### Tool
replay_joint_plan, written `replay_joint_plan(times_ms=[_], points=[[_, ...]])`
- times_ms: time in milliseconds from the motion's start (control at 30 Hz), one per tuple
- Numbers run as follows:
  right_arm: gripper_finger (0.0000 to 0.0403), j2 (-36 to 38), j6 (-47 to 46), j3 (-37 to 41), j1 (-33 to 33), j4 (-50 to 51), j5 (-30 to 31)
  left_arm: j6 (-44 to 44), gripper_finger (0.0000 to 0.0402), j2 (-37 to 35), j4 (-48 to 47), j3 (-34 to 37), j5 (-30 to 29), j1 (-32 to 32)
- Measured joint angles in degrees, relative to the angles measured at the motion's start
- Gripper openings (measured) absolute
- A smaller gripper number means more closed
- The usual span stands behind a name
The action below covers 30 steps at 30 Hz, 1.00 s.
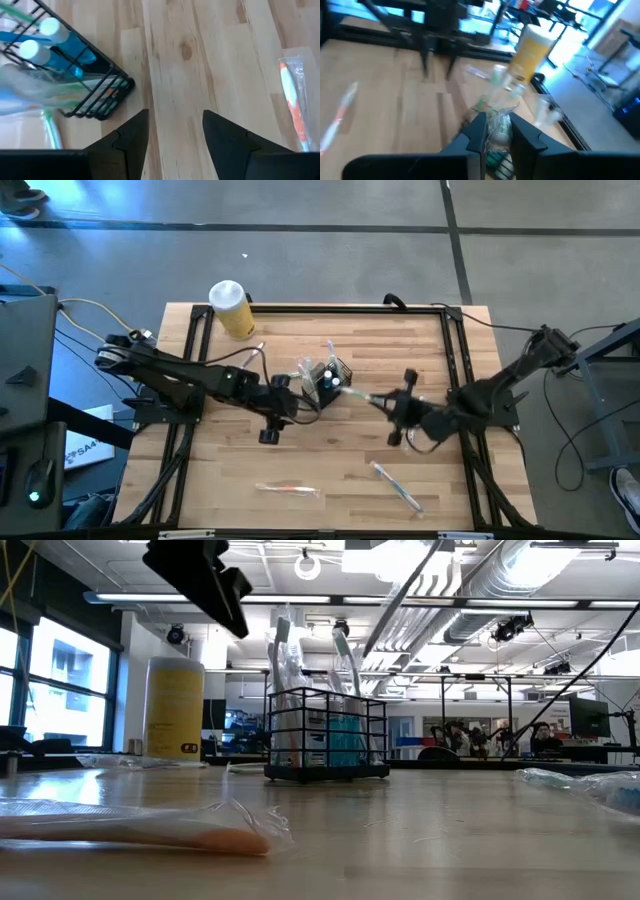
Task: Pick & Place toothbrushing station
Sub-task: Put the green toothbrush into the wire organizer
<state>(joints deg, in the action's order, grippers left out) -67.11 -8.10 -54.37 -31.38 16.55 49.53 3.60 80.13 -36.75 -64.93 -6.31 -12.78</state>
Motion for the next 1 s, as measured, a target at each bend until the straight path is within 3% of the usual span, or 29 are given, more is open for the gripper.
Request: replay_joint_plan(times_ms=[100,233,367,467,667,767,1000], points=[[0.0046,3.0,-3.5,0.0,3.4,3.7,-1.1,1.4,0.0178,-1.3,-3.2,0.0,-4.0,0.0],[0.0046,5.5,-5.6,0.0,9.8,6.3,-7.4,2.7,0.0178,-2.9,-7.3,0.0,-10.6,0.0],[0.0046,5.0,-5.6,-0.1,15.4,4.6,-14.7,2.9,0.0177,-3.8,-10.1,0.0,-13.3,0.0],[0.0046,3.2,-5.6,-1.4,18.5,7.0,-15.2,2.2,0.0177,-3.8,-11.0,0.0,-15.5,0.0],[0.0046,-0.1,-5.8,-3.7,21.8,8.1,-17.8,-0.8,0.0177,-4.3,-14.9,0.0,-25.5,1.5],[0.0046,-2.4,-7.0,-5.4,22.9,9.9,-19.3,-1.9,0.0177,-5.3,-15.5,0.0,-23.7,4.4],[0.0046,-7.2,-8.7,-6.1,27.2,10.7,-24.9,-6.3,0.0177,-5.8,-14.0,0.0,-11.1,14.3]])
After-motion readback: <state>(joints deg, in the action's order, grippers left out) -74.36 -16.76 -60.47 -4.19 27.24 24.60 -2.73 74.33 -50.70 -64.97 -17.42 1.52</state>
